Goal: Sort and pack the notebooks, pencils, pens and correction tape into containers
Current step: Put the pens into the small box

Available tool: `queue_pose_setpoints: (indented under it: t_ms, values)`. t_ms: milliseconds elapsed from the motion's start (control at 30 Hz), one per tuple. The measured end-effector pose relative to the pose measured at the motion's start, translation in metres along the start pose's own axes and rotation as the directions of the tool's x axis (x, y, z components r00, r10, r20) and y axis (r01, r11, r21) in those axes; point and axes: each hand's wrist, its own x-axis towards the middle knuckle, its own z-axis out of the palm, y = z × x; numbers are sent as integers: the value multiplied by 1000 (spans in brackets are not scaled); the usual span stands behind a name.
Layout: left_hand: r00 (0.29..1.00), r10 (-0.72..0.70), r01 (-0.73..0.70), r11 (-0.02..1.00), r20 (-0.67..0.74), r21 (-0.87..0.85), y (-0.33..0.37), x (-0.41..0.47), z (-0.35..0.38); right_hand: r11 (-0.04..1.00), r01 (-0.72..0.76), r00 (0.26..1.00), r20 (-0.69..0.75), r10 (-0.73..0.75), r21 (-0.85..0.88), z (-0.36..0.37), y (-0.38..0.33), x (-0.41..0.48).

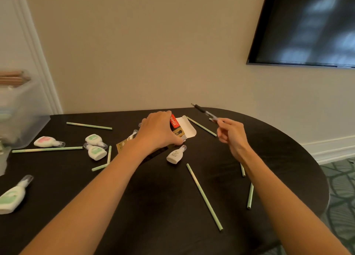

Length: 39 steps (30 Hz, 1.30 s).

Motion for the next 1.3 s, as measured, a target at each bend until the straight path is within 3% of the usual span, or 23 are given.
queue_pose_setpoints:
  t_ms: [133, 300, 433, 667, 867, 1000, 1300]
  values:
    - [998, -56, 55, 998, -23, -28, -17, -15, -14, 988, 3, 978, 204, -35, 154, 6, -27, -25]
    - [996, -72, 71, 997, -51, -15, -33, -33, -27, 998, -7, 931, 366, -14, 56, 23, -46, -41]
    - [1000, 3, -2, 999, -18, 38, -40, -48, -33, 999, 38, 878, 478, -23, -21, 48, -58, -53]
    - [999, 42, -43, 998, 29, 54, -51, -73, -31, 946, 174, 714, 696, 70, -274, 102, -69, -82]
    - [998, -52, 52, 999, 33, 0, -77, -86, -36, 964, 209, 775, 629, -63, -162, 119, -64, -89]
    - [998, -61, 62, 998, 35, -8, -88, -88, -38, 915, 359, 748, 643, -165, -182, 138, -59, -95]
    - [998, -66, 66, 998, 20, -20, -99, -78, -42, 874, 419, 793, 568, -219, -247, 172, -52, -92]
